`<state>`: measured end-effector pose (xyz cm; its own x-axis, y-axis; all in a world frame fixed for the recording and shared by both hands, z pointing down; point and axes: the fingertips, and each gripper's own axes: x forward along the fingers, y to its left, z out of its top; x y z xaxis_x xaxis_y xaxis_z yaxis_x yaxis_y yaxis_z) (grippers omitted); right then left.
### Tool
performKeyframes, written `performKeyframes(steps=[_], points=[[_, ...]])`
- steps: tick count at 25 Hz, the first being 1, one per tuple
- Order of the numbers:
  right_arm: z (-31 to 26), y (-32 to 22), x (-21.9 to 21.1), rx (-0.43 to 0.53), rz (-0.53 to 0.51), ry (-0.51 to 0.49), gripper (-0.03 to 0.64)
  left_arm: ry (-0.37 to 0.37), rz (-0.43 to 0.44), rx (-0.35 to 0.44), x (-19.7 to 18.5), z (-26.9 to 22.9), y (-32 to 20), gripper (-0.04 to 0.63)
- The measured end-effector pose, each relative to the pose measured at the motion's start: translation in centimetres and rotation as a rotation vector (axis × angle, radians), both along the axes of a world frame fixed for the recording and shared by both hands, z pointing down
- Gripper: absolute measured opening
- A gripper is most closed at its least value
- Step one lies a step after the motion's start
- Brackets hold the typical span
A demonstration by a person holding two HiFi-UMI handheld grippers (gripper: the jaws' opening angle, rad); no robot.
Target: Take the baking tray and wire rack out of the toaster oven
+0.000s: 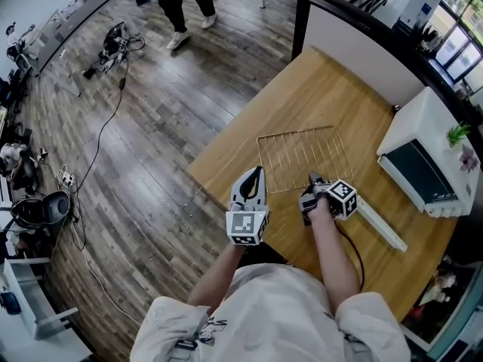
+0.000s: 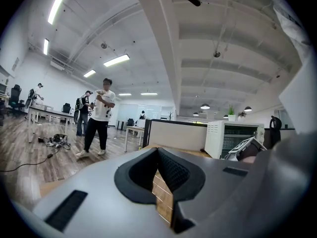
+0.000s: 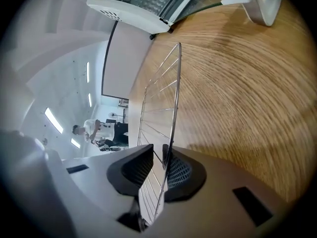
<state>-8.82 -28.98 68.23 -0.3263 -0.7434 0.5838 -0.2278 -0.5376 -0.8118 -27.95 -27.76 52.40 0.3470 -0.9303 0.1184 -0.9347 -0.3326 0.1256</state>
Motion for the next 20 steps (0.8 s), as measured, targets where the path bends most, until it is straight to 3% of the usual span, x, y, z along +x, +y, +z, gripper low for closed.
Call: performKeyframes(steps=[6,12,16,18,20], points=[[0.5,0.2,0.0,-0.08,-0.068,0.053,0.105,0.005,0.004,0.004,0.3,-0.4,-0.6,0.015],[1.1,0.7,-0.1,-0.143,-0.148,0.115,0.19,0.002,0.008,0.009,0.5,-0.5,-0.9,0.015],[0.5,0.5,-0.2,-0.175,-0.191,0.135,0.314,0.007,0.012,0.01,0.7,-0.6,-1.1,0.014],[0.2,0.3,-0.3,-0.188,-0.249,0.192,0.378,0.01,0.017,0.01,0.9,-0.6,-1.1,0.015],[-0.1,0.1,-0.2,-0.184,-0.311,0.27,0.394,0.014,0.02,0.013,1.1,-0.7,-1.1,0.014]])
